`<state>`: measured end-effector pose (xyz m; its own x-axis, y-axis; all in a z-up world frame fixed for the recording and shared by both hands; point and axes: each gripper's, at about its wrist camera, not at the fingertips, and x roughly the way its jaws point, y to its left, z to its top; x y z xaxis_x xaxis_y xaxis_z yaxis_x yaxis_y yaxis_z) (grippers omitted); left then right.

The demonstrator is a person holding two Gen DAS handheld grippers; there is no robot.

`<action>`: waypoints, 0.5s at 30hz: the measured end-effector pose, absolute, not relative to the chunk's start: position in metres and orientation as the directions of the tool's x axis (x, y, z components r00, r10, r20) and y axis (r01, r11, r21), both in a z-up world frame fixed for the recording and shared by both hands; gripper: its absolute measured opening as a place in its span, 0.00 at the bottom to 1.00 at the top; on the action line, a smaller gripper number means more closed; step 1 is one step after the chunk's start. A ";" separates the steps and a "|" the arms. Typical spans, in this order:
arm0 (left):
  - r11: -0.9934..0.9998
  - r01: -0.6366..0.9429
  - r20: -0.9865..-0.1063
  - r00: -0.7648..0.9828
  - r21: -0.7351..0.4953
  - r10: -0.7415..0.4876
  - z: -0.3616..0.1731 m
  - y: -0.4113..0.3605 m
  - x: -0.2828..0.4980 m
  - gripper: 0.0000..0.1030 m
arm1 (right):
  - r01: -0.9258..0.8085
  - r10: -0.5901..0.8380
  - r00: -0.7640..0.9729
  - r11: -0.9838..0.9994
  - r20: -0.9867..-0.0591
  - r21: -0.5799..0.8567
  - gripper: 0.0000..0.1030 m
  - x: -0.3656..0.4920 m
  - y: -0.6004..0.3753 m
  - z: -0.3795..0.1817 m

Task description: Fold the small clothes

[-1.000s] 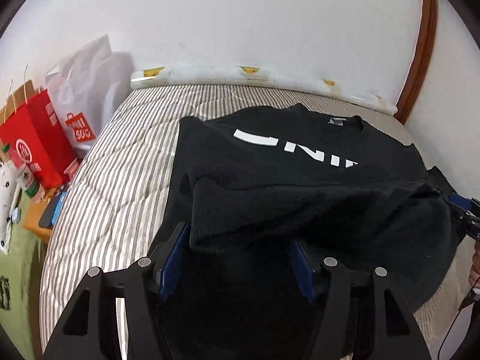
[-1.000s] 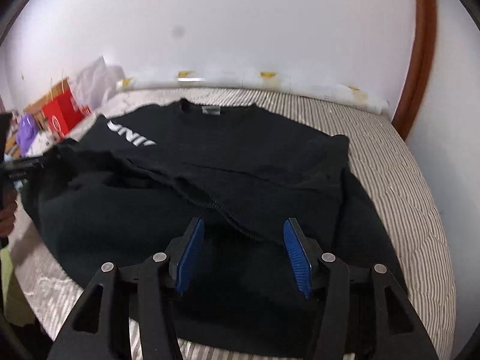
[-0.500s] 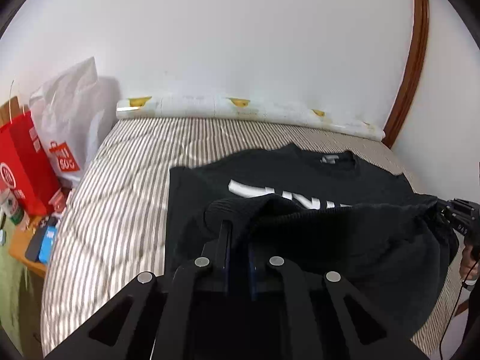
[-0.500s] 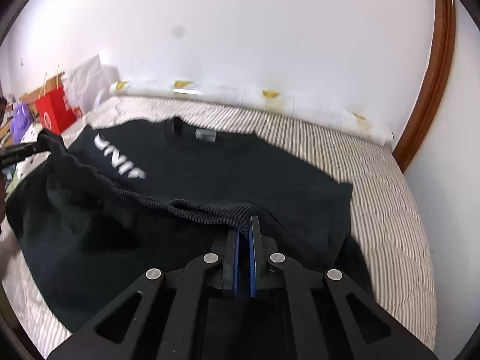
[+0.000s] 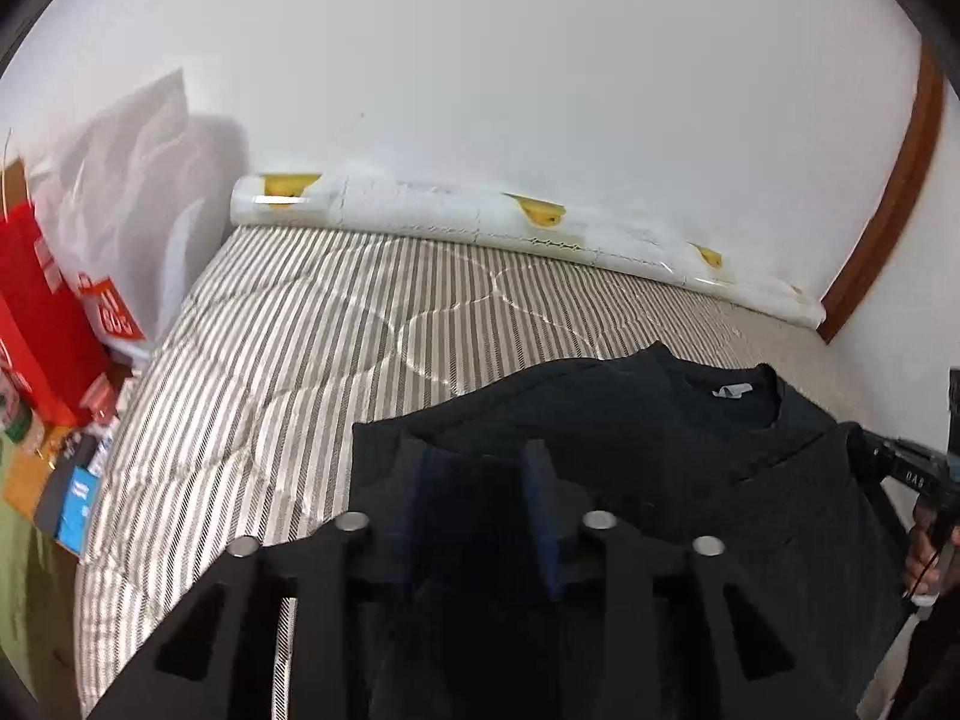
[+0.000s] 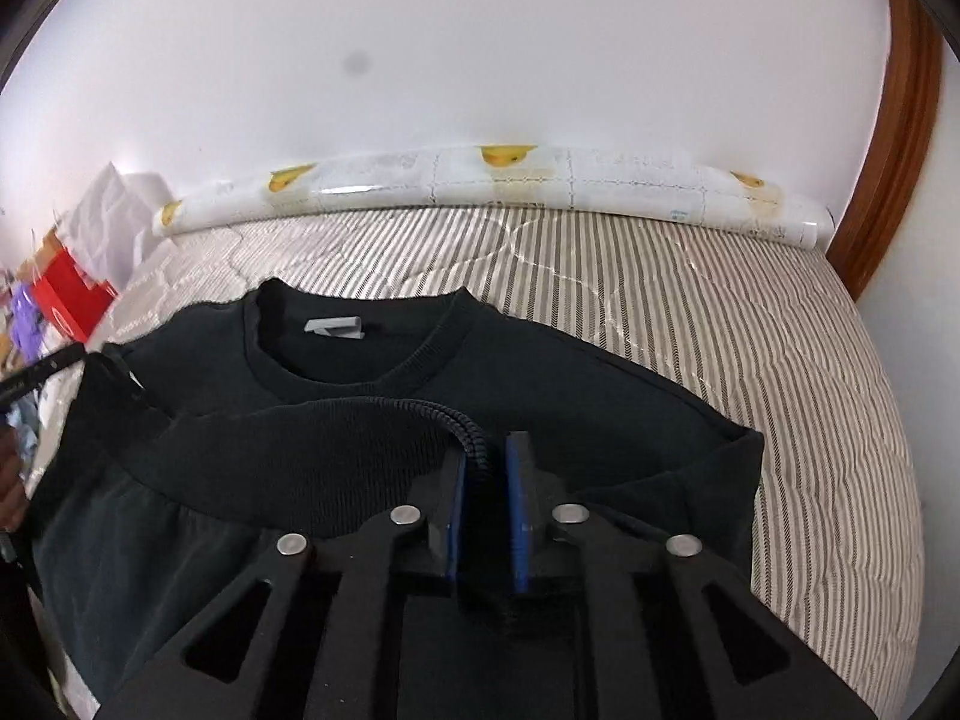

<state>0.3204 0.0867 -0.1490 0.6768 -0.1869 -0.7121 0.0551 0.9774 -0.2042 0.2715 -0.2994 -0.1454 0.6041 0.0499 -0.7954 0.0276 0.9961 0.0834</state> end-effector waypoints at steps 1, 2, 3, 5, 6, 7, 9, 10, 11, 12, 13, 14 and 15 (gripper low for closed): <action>0.975 0.059 -0.712 0.675 -0.213 -0.196 -0.150 0.089 0.319 0.43 | 0.032 0.036 0.614 0.997 -0.789 0.070 0.33 0.266 -0.301 -0.143; 0.973 0.069 -0.712 0.670 -0.220 -0.209 -0.151 0.091 0.317 0.46 | 0.034 0.021 0.625 0.998 -0.781 0.054 0.40 0.262 -0.302 -0.140; 0.973 0.080 -0.714 0.667 -0.219 -0.215 -0.152 0.092 0.315 0.47 | 0.035 0.008 0.639 0.999 -0.769 0.039 0.43 0.256 -0.303 -0.136; 0.973 0.094 -0.717 0.662 -0.209 -0.218 -0.154 0.092 0.310 0.47 | 0.042 -0.016 0.669 0.999 -0.743 0.016 0.45 0.243 -0.310 -0.126; 0.974 0.099 -0.719 0.659 -0.206 -0.219 -0.155 0.092 0.309 0.47 | 0.050 -0.023 0.677 0.999 -0.735 0.015 0.46 0.238 -0.315 -0.122; 0.973 0.106 -0.721 0.656 -0.205 -0.223 -0.156 0.091 0.308 0.47 | 0.063 -0.027 0.688 0.998 -0.725 0.023 0.47 0.231 -0.321 -0.116; 0.973 0.115 -0.727 0.648 -0.200 -0.226 -0.159 0.087 0.308 0.47 | 0.074 -0.025 0.696 0.997 -0.718 0.037 0.49 0.222 -0.330 -0.110; 0.974 0.117 -0.731 0.645 -0.193 -0.223 -0.160 0.085 0.309 0.47 | 0.078 -0.022 0.702 0.996 -0.711 0.046 0.52 0.215 -0.334 -0.107; 0.976 0.118 -0.737 0.641 -0.181 -0.214 -0.162 0.082 0.310 0.47 | 0.073 -0.013 0.705 0.996 -0.709 0.055 0.55 0.211 -0.336 -0.107; 0.978 0.121 -0.741 0.639 -0.169 -0.206 -0.163 0.079 0.311 0.47 | 0.063 0.000 0.703 0.996 -0.711 0.062 0.56 0.208 -0.337 -0.109; 0.980 0.123 -0.744 0.638 -0.157 -0.199 -0.165 0.075 0.312 0.47 | 0.049 0.012 0.692 0.997 -0.722 0.063 0.57 0.206 -0.337 -0.114; 0.982 0.122 -0.749 0.636 -0.142 -0.187 -0.167 0.072 0.314 0.47 | 0.044 0.013 0.681 0.997 -0.732 0.058 0.57 0.206 -0.335 -0.119; 0.984 0.120 -0.751 0.636 -0.131 -0.178 -0.168 0.069 0.315 0.47 | 0.040 0.009 0.668 0.998 -0.745 0.048 0.57 0.207 -0.333 -0.125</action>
<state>0.3151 0.0694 -0.1681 0.6356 -0.1780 -0.7512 0.1203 0.9840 -0.1313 0.2069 -0.3333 -0.1249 0.6675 0.0091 -0.7445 0.0400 0.9980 0.0481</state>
